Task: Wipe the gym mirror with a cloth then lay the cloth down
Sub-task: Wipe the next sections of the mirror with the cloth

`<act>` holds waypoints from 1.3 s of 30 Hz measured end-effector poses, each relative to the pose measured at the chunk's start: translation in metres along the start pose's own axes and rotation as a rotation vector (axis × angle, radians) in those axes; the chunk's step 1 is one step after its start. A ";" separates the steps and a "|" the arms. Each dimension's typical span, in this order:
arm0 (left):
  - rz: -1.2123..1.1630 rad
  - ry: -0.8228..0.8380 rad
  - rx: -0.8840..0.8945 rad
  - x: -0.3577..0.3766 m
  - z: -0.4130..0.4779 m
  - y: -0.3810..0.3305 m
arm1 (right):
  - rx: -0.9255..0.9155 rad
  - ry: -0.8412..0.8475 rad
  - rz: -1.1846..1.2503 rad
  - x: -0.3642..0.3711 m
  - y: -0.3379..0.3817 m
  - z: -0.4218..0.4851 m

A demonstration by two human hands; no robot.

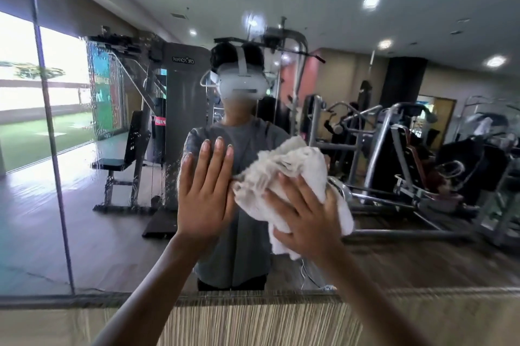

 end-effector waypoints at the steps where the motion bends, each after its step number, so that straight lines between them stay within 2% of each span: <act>1: 0.010 0.010 0.004 0.000 -0.008 0.001 | -0.011 0.020 0.022 0.002 -0.008 -0.014; 3: 0.023 0.013 0.006 0.001 -0.022 0.001 | 0.073 0.037 0.062 0.002 -0.037 -0.021; 6: 0.049 -0.002 -0.006 0.002 -0.027 0.001 | 0.461 -0.063 0.053 -0.011 -0.078 0.012; 8: 0.055 -0.002 -0.010 0.003 -0.026 0.001 | 0.628 -0.141 0.050 -0.017 -0.074 0.037; 11: 0.054 -0.001 -0.001 0.002 -0.026 0.002 | 0.552 -0.132 0.029 -0.014 -0.034 0.052; 15: 0.052 0.020 0.029 0.003 -0.028 0.005 | 0.216 -0.021 0.034 0.002 0.028 0.006; 17: 0.049 0.016 0.020 0.002 -0.029 0.005 | 0.072 0.011 0.031 0.009 0.036 -0.032; 19: 0.045 -0.007 -0.001 0.000 -0.029 0.003 | 0.022 0.004 0.041 0.011 0.014 -0.050; 21: 0.039 -0.009 -0.005 0.001 -0.027 0.001 | 0.096 -0.005 0.030 0.008 -0.015 -0.036; 24: 0.040 0.001 -0.005 0.001 -0.029 0.003 | 0.430 -0.087 0.014 -0.005 -0.034 0.008; 26: 0.033 0.002 0.000 0.000 -0.028 0.003 | 0.568 -0.113 0.040 -0.006 -0.017 0.026; 29: -0.023 0.016 0.006 0.001 -0.031 0.004 | 0.549 -0.092 0.130 0.001 0.038 0.016; 32: -0.065 0.065 -0.044 0.001 -0.058 0.012 | 0.301 0.013 0.161 0.017 0.089 -0.034; 35: -0.044 0.079 -0.029 0.002 -0.094 0.018 | 0.168 0.054 0.159 0.030 0.076 -0.086; 37: -0.006 0.059 -0.014 0.004 -0.102 0.019 | 0.267 0.032 0.132 0.027 0.046 -0.090; 39: 0.020 0.032 -0.027 0.006 -0.102 0.018 | 0.537 -0.034 0.113 0.020 0.027 -0.071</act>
Point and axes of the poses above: each hand's wrist, its own z-axis towards the middle knuckle, its own x-axis out of the palm, y = z × x, the point moved 8 cm from there along z, towards the middle knuckle, and after that the axes turned 7 degrees about -x, right-handed, at the moved point
